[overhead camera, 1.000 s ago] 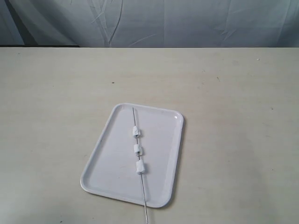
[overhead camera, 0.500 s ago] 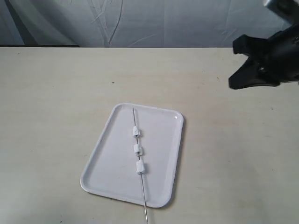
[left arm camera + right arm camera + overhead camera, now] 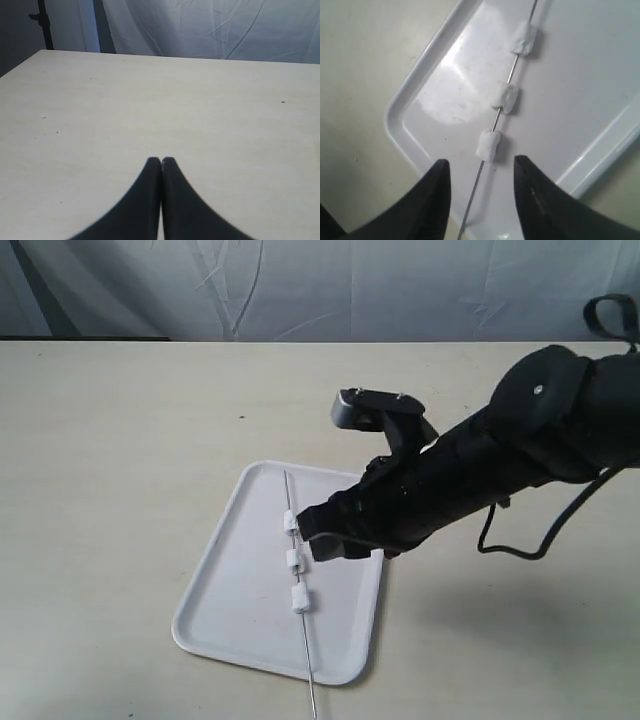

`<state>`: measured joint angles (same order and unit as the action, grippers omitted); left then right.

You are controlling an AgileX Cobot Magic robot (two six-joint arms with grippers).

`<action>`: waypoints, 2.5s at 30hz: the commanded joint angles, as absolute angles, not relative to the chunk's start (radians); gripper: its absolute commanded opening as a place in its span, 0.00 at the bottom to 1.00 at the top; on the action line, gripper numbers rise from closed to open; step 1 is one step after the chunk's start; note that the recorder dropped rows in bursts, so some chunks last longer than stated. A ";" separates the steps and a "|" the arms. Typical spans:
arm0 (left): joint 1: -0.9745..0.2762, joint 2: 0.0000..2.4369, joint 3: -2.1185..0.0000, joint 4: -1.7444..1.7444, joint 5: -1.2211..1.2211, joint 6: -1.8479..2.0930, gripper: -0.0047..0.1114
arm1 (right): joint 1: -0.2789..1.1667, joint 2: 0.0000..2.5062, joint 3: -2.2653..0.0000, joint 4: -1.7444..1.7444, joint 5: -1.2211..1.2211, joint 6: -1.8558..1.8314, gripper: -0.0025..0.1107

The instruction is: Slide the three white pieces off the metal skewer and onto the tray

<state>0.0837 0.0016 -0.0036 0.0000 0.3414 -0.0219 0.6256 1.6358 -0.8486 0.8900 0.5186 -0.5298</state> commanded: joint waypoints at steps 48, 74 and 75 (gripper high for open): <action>0.088 0.000 0.000 0.000 0.334 -0.020 0.04 | 0.805 1.894 -0.844 1.016 0.479 -0.444 0.02; 0.088 0.000 0.000 0.000 0.334 -0.020 0.04 | 0.803 1.760 -0.844 0.885 0.456 -0.441 0.02; 0.088 0.000 0.000 0.000 0.334 -0.020 0.04 | 0.803 1.749 -0.844 0.869 0.458 -0.432 0.02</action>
